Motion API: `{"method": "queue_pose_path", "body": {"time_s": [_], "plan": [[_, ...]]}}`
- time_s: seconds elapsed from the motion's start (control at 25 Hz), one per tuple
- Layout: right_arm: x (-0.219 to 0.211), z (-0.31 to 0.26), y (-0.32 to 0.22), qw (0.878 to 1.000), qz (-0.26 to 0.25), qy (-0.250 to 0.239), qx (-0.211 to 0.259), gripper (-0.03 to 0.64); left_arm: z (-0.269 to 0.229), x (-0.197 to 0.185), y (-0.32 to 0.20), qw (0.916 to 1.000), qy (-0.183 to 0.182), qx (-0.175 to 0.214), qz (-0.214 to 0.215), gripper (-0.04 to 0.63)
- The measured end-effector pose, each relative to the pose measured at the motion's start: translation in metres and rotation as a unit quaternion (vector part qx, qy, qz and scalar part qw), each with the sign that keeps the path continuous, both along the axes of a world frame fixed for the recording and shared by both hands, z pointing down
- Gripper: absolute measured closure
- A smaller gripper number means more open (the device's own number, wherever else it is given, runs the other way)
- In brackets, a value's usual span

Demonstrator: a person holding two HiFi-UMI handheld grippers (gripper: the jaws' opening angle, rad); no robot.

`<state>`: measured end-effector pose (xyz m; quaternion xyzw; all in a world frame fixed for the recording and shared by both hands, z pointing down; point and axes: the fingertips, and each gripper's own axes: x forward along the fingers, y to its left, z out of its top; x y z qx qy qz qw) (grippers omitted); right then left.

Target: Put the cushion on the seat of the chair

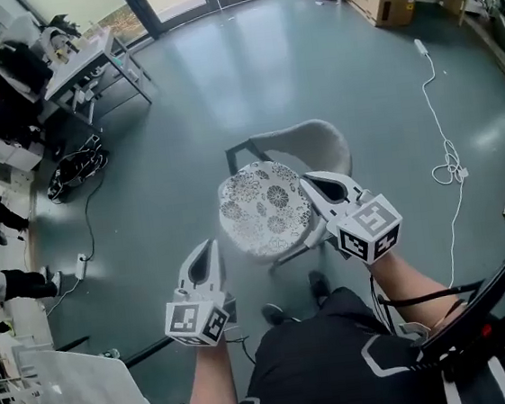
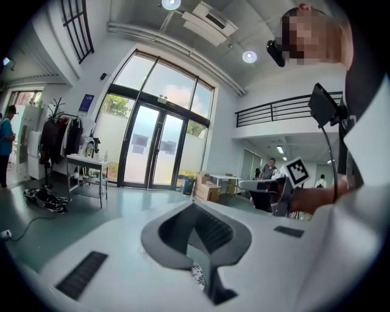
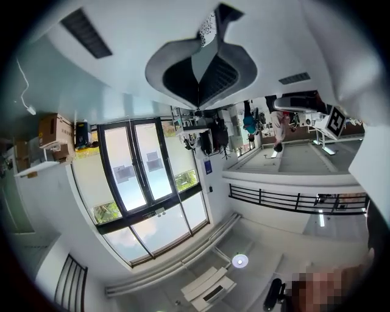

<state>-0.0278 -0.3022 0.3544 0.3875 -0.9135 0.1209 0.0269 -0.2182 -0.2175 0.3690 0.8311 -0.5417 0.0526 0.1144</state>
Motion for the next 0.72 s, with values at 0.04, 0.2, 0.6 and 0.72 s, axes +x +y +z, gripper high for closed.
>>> {"method": "queue_pose_path", "body": {"time_s": [0.04, 0.2, 0.6, 0.72], "plan": [[-0.006, -0.005, 0.003, 1.0, 0.007, -0.004, -0.003, 0.606, -0.005, -0.007, 0.006, 1.0, -0.007, 0.004, 0.002, 0.586], [-0.031, -0.023, 0.018, 1.0, 0.013, 0.001, 0.009, 0.607, -0.017, -0.034, 0.024, 0.9995, -0.027, 0.015, -0.011, 0.587], [-0.061, -0.048, 0.047, 0.999, 0.005, 0.026, 0.032, 0.607, -0.054, -0.067, 0.044, 0.9977, -0.021, 0.055, -0.033, 0.586], [-0.07, -0.052, 0.053, 0.999, -0.007, 0.023, 0.041, 0.607, -0.061, -0.076, 0.048, 0.9963, -0.022, 0.066, -0.051, 0.586]]}}
